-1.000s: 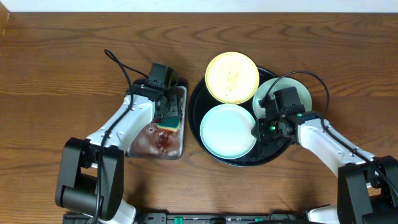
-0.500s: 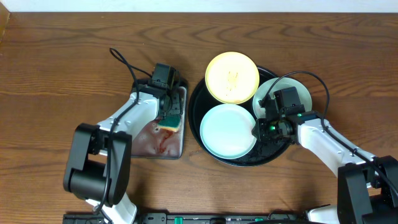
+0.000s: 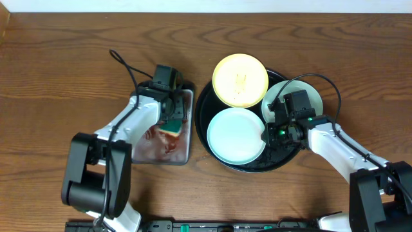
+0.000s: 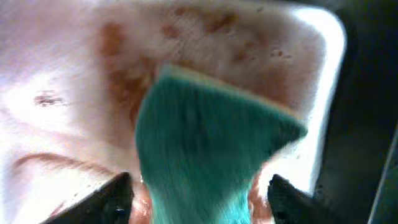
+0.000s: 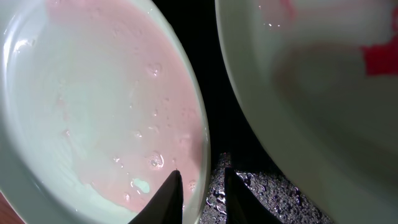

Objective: Clean dirty plates on tray and stack at the side
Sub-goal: 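Dip the sponge back into the soapy tray with the left gripper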

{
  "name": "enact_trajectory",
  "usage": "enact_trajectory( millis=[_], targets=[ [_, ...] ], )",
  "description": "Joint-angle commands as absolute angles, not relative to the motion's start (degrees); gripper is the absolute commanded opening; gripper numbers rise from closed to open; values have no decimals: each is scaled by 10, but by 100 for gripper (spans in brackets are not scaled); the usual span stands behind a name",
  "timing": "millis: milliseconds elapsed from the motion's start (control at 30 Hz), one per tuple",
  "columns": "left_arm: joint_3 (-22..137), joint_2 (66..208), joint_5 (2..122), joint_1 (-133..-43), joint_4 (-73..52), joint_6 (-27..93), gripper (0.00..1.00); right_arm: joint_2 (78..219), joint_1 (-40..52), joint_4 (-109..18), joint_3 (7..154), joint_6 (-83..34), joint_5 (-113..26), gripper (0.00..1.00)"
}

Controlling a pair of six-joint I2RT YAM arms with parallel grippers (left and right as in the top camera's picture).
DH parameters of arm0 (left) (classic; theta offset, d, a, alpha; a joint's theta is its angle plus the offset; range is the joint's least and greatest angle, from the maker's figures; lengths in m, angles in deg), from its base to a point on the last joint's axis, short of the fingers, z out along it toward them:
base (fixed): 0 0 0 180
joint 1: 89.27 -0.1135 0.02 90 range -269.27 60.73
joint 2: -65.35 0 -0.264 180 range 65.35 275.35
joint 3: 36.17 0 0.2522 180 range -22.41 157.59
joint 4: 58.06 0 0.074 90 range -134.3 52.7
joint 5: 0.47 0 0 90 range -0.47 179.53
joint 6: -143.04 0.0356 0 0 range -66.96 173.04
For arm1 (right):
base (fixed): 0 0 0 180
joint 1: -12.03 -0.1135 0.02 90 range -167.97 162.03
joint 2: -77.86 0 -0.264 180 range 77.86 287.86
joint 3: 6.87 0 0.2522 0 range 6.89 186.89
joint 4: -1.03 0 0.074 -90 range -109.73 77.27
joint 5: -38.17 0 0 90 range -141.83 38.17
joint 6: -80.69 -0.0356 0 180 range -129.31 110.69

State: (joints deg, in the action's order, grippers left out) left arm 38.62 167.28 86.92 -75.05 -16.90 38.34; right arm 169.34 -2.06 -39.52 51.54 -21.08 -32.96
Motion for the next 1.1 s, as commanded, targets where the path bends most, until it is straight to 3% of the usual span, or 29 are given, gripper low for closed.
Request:
enact_trajectory(
  millis=[0,300,367,400,500,533,833,900,1033,1067],
  targets=[
    [395,1665,857,-752,-141,390,74,1696,-23,-395,521,-217,-322,20],
    [365,1666,825,-752,-94,390,73,1696,-23,-398,521,-218,-323,20],
    [360,1666,827,-752,-93,391,60,1696,-23,-397,521,-218,-322,20],
    [359,1666,827,-752,-93,391,41,1696,-23,-397,521,-217,-323,20],
    [359,1666,827,-752,-94,391,9,1696,-23,-398,521,-217,-323,20],
    [359,1666,829,-752,-96,391,7,1696,-23,-398,521,-217,-323,20],
    [391,1623,846,-752,-79,408,8,1696,-23,-399,521,-217,-323,20],
    [391,1610,846,-752,-76,408,17,1696,-23,-399,521,-217,-323,20],
    [383,1608,830,-750,-70,408,50,1696,-23,-399,521,-217,-323,20],
    [379,1608,830,-750,-70,408,54,1696,-23,-399,521,-217,-323,21]
  ],
)
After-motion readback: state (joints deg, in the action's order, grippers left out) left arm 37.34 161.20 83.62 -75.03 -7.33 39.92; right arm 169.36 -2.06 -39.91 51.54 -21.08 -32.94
